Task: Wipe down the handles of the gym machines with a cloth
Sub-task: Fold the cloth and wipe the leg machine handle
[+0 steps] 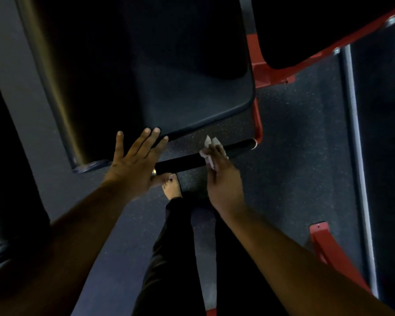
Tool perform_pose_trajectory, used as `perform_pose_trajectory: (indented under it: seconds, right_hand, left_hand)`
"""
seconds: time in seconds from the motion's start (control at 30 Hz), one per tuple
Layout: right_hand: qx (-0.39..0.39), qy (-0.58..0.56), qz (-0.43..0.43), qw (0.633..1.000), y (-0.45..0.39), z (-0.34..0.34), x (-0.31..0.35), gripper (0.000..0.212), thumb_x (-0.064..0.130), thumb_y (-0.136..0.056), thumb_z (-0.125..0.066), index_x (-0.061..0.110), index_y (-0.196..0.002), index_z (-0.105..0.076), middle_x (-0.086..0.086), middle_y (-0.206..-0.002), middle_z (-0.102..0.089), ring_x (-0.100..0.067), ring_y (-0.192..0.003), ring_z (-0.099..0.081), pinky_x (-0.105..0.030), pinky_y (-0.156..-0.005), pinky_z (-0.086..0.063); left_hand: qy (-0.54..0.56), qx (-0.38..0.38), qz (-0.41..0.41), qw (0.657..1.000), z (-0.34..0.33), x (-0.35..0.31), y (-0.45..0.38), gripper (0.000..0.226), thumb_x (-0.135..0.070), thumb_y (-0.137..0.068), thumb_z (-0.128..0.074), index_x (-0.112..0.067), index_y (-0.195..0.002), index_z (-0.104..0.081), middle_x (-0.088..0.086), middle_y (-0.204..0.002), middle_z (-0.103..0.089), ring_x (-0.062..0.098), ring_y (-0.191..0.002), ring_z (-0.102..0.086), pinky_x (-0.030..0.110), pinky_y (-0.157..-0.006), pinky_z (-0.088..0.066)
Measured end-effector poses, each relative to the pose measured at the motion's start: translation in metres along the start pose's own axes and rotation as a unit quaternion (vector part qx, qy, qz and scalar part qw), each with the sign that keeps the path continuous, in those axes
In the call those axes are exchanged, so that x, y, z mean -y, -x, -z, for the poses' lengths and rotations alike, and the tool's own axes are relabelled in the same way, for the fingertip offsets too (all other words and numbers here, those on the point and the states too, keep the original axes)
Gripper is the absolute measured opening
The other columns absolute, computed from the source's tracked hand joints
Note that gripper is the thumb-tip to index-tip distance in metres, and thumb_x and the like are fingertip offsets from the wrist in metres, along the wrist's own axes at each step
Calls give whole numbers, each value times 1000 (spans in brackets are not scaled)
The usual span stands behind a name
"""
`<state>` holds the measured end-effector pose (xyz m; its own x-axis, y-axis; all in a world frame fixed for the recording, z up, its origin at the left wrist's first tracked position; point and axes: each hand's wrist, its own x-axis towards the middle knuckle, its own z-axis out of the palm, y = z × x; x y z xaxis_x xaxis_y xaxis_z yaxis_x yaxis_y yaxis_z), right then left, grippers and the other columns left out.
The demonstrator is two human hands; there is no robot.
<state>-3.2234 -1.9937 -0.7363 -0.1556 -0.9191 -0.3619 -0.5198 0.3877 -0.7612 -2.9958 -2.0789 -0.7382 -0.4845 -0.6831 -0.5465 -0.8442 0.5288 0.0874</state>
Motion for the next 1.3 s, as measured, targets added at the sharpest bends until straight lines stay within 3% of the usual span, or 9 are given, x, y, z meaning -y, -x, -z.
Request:
perform_pose_trajectory:
  seconds: [0.2, 0.3, 0.4, 0.6, 0.7, 0.83, 1.0, 1.1, 1.3]
  right_hand:
    - [-64, 28, -175, 982, -52, 70, -69, 31, 20, -107, -45, 22, -133, -62, 3, -136, -63, -12, -126, -60, -31, -110, -46]
    - [6, 40, -260, 965, -76, 67, -90, 34, 33, -109, -41, 30, -136, -61, -3, -123, -67, -13, -91, -68, -26, -78, -56]
    - [-52, -29, -275, 960, -68, 49, -76, 29, 29, -109, -44, 27, -126, -67, 1, -114, -69, -6, -76, -64, -10, -55, -44]
    - [-49, 105, -84, 990, -30, 14, -21, 35, 0, -101, -43, 11, -126, -65, -8, -140, -61, -21, -135, -53, -43, -116, -42]
    - [1, 166, 27, 986, -19, -2, 13, 37, -4, -90, -43, 8, -112, -70, -13, -123, -69, -27, -122, -61, -46, -120, -35]
    - [70, 71, -18, 995, -33, 17, 23, 25, 8, -103, -48, 18, -113, -69, -1, -112, -73, -11, -100, -70, -30, -97, -55]
    - [71, 123, -163, 976, -82, 72, -54, 27, 21, -108, -43, 27, -121, -66, 6, -124, -69, -8, -106, -66, -23, -90, -50]
    - [116, 145, -237, 954, -96, 79, -70, 30, 34, -109, -41, 23, -120, -67, -2, -102, -69, -13, -81, -65, -27, -73, -46]
    - [61, 143, -153, 976, -57, 41, -9, 25, 26, -108, -44, 22, -116, -68, 9, -90, -67, -1, -72, -64, -15, -61, -49]
  left_hand:
    - [19, 6, 1, 1000, 1, 1, -1, 96, -83, -85, -14, -29, -159, 16, -1, -171, 17, 16, -155, 22, 63, -117, 22]
    - [20, 4, 3, 1000, 0, 1, -1, 97, -83, -85, -13, -28, -161, 13, -1, -171, 16, 15, -155, 22, 64, -118, 21]
    - [19, 3, 3, 1000, -2, 2, -1, 97, -82, -86, -16, -28, -162, 9, -1, -172, 14, 15, -156, 20, 65, -118, 19]
    - [21, 20, 4, 1000, 2, 1, -2, 97, -82, -84, -13, -30, -162, 7, 0, -171, 16, 16, -155, 21, 63, -116, 24]
    - [17, 23, 4, 1000, 3, 1, -2, 95, -81, -86, -17, -30, -162, 9, 0, -170, 20, 17, -154, 23, 63, -115, 24]
    - [24, 7, -3, 1000, -2, 2, -2, 95, -82, -90, -27, -29, -162, 5, 0, -171, 13, 16, -155, 19, 63, -116, 23]
    - [31, 11, -1, 999, -4, 3, -3, 96, -82, -89, -26, -30, -160, 13, -1, -171, 17, 15, -154, 23, 60, -114, 29]
    - [26, 18, 6, 999, -2, 3, -3, 96, -84, -85, -14, -31, -157, 19, -3, -169, 23, 16, -153, 26, 63, -115, 26]
    - [34, 22, 3, 999, 2, 2, -1, 97, -83, -82, -10, -30, -158, 19, -2, -170, 20, 16, -154, 23, 63, -115, 24]
